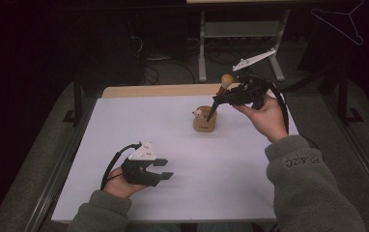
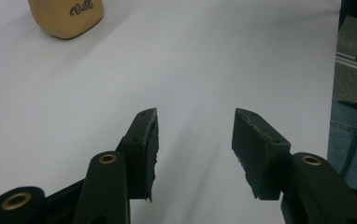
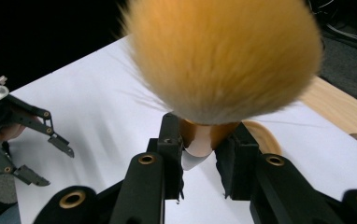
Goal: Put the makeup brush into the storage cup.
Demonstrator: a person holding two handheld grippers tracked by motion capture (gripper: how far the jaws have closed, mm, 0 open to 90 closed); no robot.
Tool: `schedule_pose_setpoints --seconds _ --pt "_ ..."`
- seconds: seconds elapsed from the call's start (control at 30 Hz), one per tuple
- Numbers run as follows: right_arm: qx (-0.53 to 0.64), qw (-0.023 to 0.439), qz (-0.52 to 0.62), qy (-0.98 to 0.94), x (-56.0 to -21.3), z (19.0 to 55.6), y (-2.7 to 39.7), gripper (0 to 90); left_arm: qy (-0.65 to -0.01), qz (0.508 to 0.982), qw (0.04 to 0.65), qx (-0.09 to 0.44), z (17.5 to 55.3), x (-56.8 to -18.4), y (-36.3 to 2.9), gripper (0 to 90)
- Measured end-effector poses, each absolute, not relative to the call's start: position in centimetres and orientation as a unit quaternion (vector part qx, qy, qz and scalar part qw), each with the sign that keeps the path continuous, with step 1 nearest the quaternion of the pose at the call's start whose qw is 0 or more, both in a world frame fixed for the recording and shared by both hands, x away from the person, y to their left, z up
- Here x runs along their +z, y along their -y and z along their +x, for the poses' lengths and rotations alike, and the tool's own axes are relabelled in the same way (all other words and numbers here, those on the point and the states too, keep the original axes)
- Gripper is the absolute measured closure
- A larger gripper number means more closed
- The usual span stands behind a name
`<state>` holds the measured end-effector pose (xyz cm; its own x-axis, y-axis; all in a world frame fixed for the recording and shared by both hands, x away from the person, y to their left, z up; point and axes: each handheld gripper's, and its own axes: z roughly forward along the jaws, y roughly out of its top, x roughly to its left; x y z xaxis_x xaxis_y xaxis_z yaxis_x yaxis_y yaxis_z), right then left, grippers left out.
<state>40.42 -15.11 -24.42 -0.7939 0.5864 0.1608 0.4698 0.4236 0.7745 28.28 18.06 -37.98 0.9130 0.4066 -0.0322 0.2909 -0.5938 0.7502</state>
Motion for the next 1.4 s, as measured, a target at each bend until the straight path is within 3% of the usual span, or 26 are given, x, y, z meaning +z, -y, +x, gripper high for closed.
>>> schedule_pose_setpoints --seconds 0.5,1.4 --pt "0.428 0.083 0.338 -0.834 -22.7 42.8 14.7 71.7 -0.204 0.885 0.412 0.068 28.3 -38.0 -18.2 50.4" --pt "0.417 0.093 0.401 -0.81 -24.5 45.8 14.8 71.7 -0.208 0.883 0.416 0.067 28.3 -38.0 -18.4 49.9"
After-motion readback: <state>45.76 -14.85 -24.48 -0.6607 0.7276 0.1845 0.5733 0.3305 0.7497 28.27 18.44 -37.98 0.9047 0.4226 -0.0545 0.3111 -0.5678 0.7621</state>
